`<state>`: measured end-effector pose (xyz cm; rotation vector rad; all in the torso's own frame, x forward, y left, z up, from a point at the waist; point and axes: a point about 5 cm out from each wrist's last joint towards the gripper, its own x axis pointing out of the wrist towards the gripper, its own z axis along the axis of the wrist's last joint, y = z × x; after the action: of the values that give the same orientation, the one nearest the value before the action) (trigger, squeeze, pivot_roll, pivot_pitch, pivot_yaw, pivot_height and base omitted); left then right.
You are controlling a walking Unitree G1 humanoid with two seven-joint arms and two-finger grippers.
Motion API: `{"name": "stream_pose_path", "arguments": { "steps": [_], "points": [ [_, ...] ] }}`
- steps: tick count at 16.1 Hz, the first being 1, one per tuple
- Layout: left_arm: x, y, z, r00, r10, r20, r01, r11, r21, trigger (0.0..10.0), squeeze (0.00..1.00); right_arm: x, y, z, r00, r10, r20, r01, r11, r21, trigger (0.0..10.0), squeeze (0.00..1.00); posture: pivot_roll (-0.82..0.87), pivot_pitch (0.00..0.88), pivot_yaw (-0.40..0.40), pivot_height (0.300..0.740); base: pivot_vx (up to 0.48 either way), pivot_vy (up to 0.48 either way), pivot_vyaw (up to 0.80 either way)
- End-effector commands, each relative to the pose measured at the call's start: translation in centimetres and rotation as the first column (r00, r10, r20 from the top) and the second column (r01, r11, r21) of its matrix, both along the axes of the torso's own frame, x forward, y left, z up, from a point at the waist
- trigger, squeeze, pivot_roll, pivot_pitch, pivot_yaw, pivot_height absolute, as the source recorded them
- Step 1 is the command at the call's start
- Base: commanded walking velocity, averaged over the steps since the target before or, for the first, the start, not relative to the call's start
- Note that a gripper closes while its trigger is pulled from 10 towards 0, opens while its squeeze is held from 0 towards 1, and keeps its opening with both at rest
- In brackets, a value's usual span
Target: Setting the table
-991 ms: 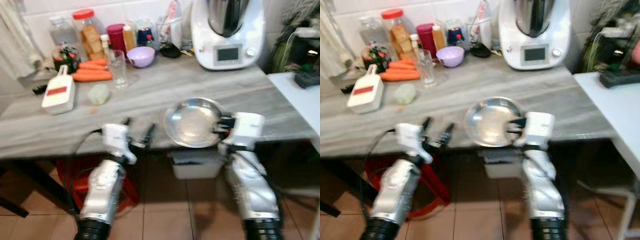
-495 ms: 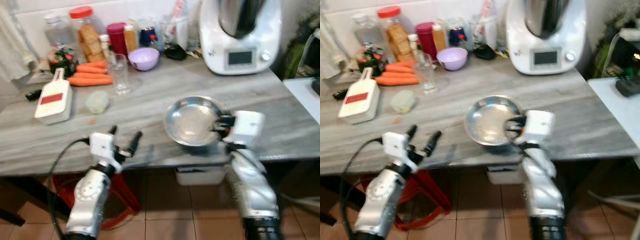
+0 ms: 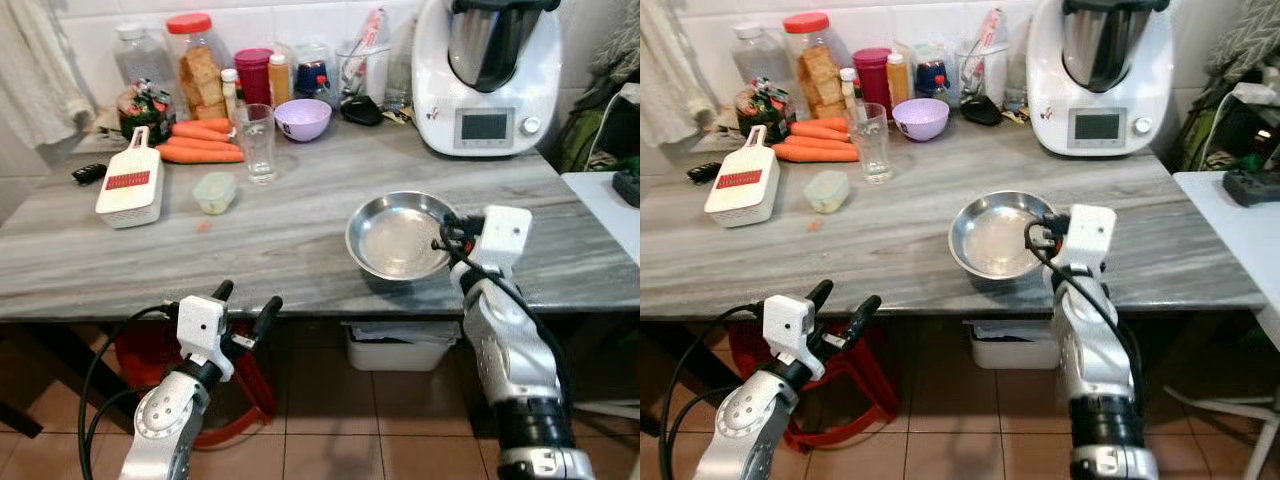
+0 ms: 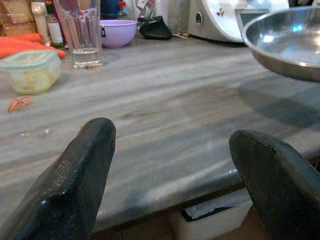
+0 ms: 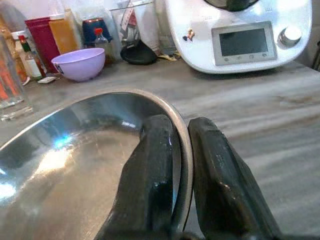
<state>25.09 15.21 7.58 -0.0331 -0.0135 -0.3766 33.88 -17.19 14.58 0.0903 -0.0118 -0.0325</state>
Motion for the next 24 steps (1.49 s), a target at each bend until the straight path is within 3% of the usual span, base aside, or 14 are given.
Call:
{"name": "stream_pose_path", "arguments": {
  "steps": [1,7,12,20,21,24],
  "points": [
    [0.0,-0.3,0.5,1.0,-0.02,0.014,0.019,1.0,0.007,10.0,0.0,1.0,0.1,-0.6,0.997,0.003,-0.072,-0.004,1.0,-0.011,10.0,0.0,-0.06,0.046,0.058,0.74,0.0,0.0,0.0],
    [0.1,-0.9,1.2,0.999,-0.044,0.023,0.044,0.999,-0.021,10.0,0.0,3.7,0.8,-0.6,0.991,0.003,-0.131,0.005,0.998,0.06,10.0,0.0,-0.05,0.044,0.06,0.74,0.0,0.0,0.0],
    [0.0,-0.8,1.4,0.998,-0.052,0.03,0.053,0.998,-0.027,10.0,0.0,4.0,1.5,-0.9,0.991,0.022,-0.131,-0.013,0.997,0.071,10.0,0.0,-0.04,0.046,0.068,0.74,0.0,0.0,0.0],
    [-0.1,-1.2,1.4,0.997,-0.07,0.017,0.07,0.997,-0.031,10.0,0.0,4.1,1.2,-2.2,0.981,0.085,-0.172,-0.07,0.993,0.095,10.0,0.0,-0.04,0.054,0.075,0.74,0.0,0.0,0.0],
    [-0.1,-1.2,1.4,0.997,-0.071,0.016,0.071,0.997,-0.03,10.0,0.0,4.2,1.2,-2.4,0.98,0.086,-0.18,-0.069,0.993,0.1,10.0,0.96,-0.04,0.054,0.075,0.74,0.0,0.0,0.0],
    [-0.2,-1.1,1.4,0.997,-0.076,0.016,0.077,0.997,-0.029,10.0,0.0,4.4,1.5,-2.1,0.981,0.1,-0.168,-0.083,0.991,0.106,10.0,1.0,-0.03,0.058,0.08,0.74,0.0,0.0,0.0]
  ]
}}
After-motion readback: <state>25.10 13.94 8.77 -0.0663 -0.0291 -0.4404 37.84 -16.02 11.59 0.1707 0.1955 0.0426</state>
